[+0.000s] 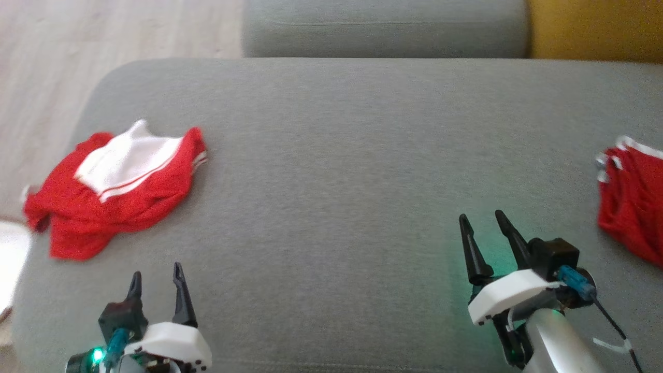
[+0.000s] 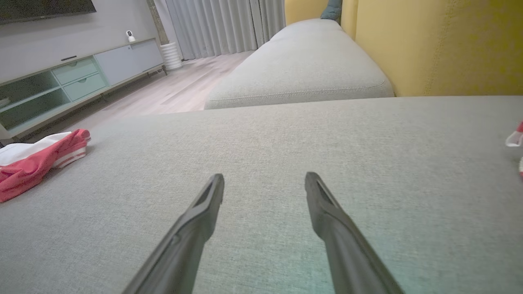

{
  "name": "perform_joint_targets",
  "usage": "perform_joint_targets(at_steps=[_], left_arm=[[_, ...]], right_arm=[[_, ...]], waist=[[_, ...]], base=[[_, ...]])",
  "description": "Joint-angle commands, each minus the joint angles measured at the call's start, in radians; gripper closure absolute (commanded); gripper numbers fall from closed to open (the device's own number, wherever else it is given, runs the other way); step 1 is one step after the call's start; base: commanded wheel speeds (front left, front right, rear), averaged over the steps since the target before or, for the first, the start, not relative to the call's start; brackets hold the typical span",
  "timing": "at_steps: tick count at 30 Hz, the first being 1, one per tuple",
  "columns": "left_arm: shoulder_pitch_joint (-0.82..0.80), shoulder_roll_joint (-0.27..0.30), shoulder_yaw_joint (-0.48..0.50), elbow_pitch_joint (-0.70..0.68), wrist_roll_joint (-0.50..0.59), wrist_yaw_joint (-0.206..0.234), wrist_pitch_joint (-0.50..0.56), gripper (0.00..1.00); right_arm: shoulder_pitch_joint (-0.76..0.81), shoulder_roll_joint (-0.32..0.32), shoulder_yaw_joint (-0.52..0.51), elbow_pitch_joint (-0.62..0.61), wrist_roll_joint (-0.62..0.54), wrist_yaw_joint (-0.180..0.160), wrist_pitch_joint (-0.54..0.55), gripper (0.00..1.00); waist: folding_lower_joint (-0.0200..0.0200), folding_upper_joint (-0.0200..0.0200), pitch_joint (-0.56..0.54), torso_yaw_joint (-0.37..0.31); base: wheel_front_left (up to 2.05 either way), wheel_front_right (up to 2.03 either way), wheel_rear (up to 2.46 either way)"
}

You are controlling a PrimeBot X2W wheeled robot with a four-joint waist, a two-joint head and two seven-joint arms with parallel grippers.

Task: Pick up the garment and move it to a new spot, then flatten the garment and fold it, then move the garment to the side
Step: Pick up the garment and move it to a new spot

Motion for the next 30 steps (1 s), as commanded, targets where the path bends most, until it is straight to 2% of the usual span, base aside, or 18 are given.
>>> perform_joint_targets(at_steps=[1, 10, 18, 26, 28, 30], left_arm=[[-0.018, 0.008, 0.034, -0.034, -0.006, 0.008, -0.005, 0.0], [0.044, 0.008, 0.063, -0.046, -0.011, 0.034, -0.005, 0.0], [0.062, 0.008, 0.098, -0.047, -0.016, 0.042, -0.005, 0.0], [0.005, 0.008, 0.165, -0.034, -0.048, -0.033, -0.005, 0.0], [-0.026, 0.012, 0.186, -0.023, -0.053, -0.065, -0.005, 0.0], [-0.095, 0.039, 0.206, 0.0, -0.044, -0.121, -0.005, 0.0]], right_arm=[[-0.031, 0.002, 0.023, -0.028, 0.008, 0.003, -0.006, 0.0], [-0.014, 0.002, 0.055, -0.017, 0.035, 0.003, -0.006, 0.0], [-0.019, 0.002, 0.079, -0.009, 0.044, 0.003, -0.006, 0.0], [-0.051, 0.002, 0.09, -0.014, 0.032, 0.003, -0.006, 0.0], [-0.064, 0.002, 0.089, -0.023, 0.023, 0.003, -0.006, 0.0], [-0.082, 0.002, 0.082, -0.038, 0.003, 0.003, -0.006, 0.0]], waist=[[0.0, 0.0, -0.006, 0.071], [0.0, 0.0, -0.025, 0.276], [0.0, 0.0, -0.019, 0.369], [0.0, 0.0, 0.043, 0.362], [0.0, 0.0, 0.07, 0.349], [0.0, 0.0, 0.112, 0.332]], base=[[0.0, 0.0, 0.0], [0.0, 0.0, 0.0], [0.0, 0.0, 0.0], [0.0, 0.0, 0.0], [0.0, 0.0, 0.0], [0.0, 0.0, 0.0]])
